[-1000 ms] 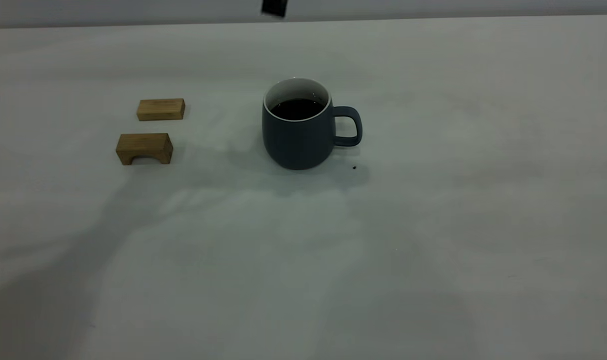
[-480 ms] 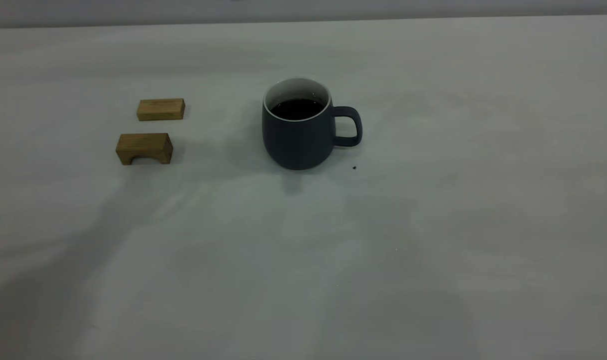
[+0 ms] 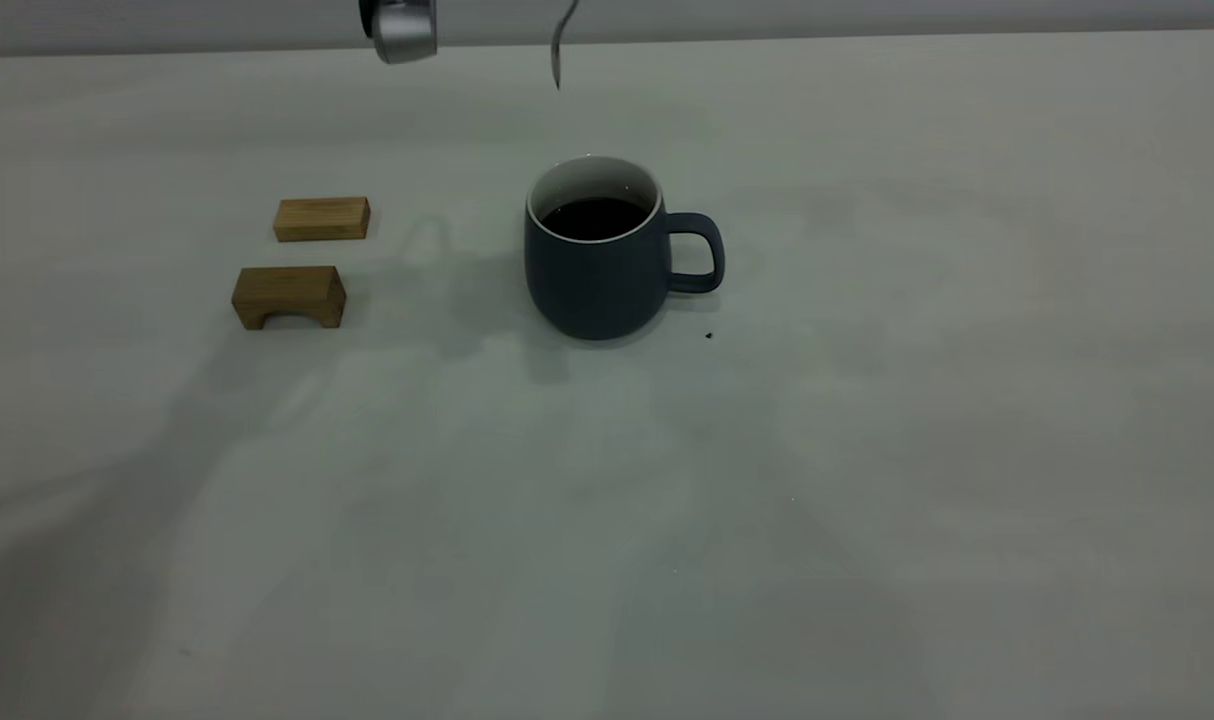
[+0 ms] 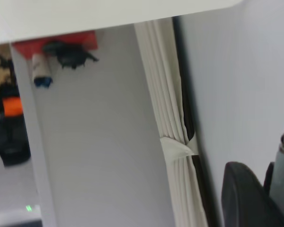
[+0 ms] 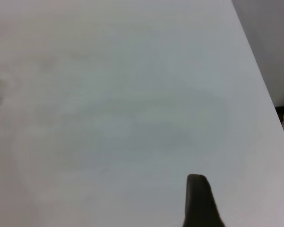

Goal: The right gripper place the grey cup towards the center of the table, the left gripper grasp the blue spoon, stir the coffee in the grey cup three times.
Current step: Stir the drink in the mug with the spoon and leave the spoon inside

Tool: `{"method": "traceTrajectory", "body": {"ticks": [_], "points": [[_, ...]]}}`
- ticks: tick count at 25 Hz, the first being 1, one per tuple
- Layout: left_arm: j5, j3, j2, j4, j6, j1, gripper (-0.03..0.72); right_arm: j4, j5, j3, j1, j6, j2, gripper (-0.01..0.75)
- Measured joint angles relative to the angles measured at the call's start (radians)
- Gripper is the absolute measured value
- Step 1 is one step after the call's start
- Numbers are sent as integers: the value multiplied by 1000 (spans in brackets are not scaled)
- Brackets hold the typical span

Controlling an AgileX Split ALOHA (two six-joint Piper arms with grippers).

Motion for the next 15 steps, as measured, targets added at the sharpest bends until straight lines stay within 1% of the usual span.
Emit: {"method": "traceTrajectory", "body": {"ticks": [3,5,7,10,15], "points": [[56,-1,50,-11,-54,0,132,0,0,0,0,0,0,511],[88,-1,98,-47,-51,4,132,0,0,0,0,0,0,511],[108,-1,145,-101,-9,6,132,0,0,0,0,0,0,511],[117,-1,181,-155,77,6,132,0,0,0,0,0,0,511],[109,-1,207,-170,107,17,132,0,0,0,0,0,0,511]]}}
